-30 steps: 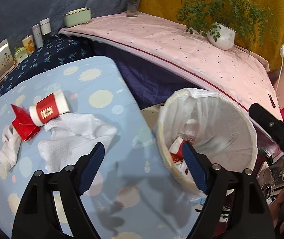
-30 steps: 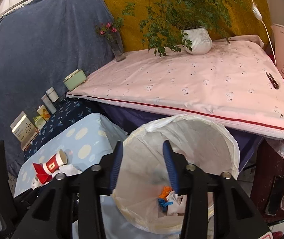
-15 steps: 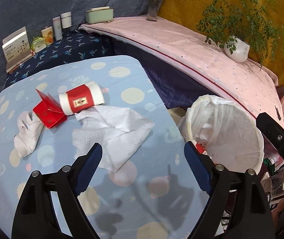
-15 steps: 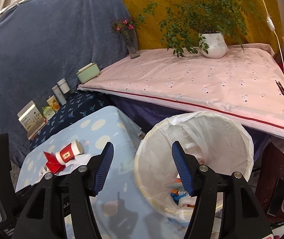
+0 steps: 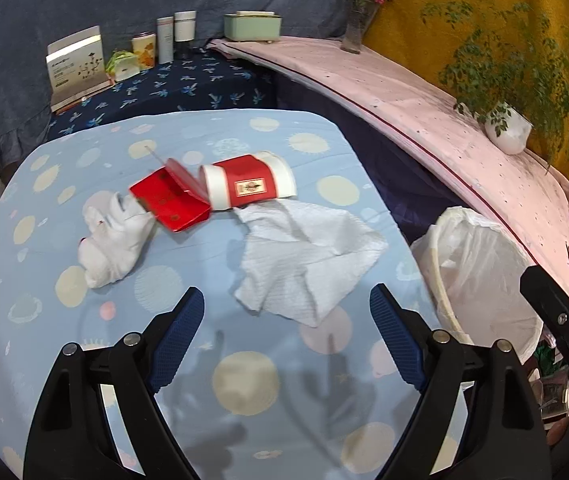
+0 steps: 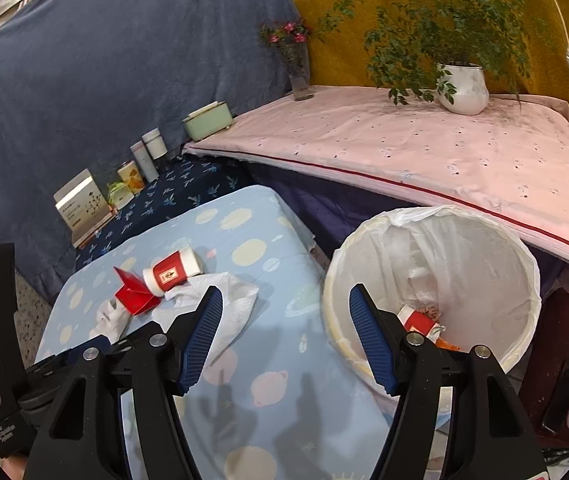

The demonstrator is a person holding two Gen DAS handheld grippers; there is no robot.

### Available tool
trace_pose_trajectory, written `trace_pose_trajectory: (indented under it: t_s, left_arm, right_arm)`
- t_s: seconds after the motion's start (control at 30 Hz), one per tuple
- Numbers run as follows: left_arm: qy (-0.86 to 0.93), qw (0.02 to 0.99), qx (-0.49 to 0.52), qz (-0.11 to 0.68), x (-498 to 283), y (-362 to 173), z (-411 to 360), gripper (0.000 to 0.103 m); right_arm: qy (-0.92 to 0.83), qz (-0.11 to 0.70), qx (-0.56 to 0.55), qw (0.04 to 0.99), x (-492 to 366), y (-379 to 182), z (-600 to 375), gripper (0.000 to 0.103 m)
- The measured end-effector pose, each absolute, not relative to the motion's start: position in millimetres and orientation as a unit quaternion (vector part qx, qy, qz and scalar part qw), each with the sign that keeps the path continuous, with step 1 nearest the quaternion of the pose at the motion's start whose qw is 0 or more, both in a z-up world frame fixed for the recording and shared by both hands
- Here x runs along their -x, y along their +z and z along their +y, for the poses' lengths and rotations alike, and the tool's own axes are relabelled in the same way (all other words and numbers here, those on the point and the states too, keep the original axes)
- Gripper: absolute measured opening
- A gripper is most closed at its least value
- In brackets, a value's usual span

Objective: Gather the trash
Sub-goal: 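Move both open grippers back to the table toward the sock and wipe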

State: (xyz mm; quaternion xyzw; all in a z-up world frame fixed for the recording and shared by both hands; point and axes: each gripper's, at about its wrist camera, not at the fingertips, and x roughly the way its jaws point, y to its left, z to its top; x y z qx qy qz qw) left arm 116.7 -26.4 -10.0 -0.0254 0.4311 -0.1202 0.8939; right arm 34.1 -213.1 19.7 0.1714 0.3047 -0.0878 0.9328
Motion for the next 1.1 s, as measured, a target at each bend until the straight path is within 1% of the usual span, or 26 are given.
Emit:
trace_pose_trajectory:
  t_s: [0.43, 0.57, 0.73, 1.03, 1.1]
  left_arm:
    - [-0.066, 0.895, 0.061, 0.437, -120, -23, 45, 0.081]
    - [-0.051, 0.895, 0.073, 0.437, -123, -25, 65, 0.081]
    - [-0.031, 0.894, 0.083, 0.439, -129, -31, 86, 0.081]
    - [-0.007, 0.889, 0.096, 0.448, -144, -44, 117, 0.081]
    - [-0.001, 0.887, 0.095, 0.451, -150, -48, 122, 0.085]
  right_arm:
    - [-0.06, 0.331, -0.149, 0.93, -45, 8, -167, 0.067]
    - [-0.054, 0.336, -0.14, 0.93, -49, 4, -154, 0.071]
    - [-0.048, 0.344, -0.135, 0.928, -55, 0, -144, 0.073]
    - [-0.045, 0.365, -0.127, 0.921, -74, -18, -123, 0.083]
    - [-0.044, 0.371, -0.126, 0.919, -80, -24, -119, 0.084]
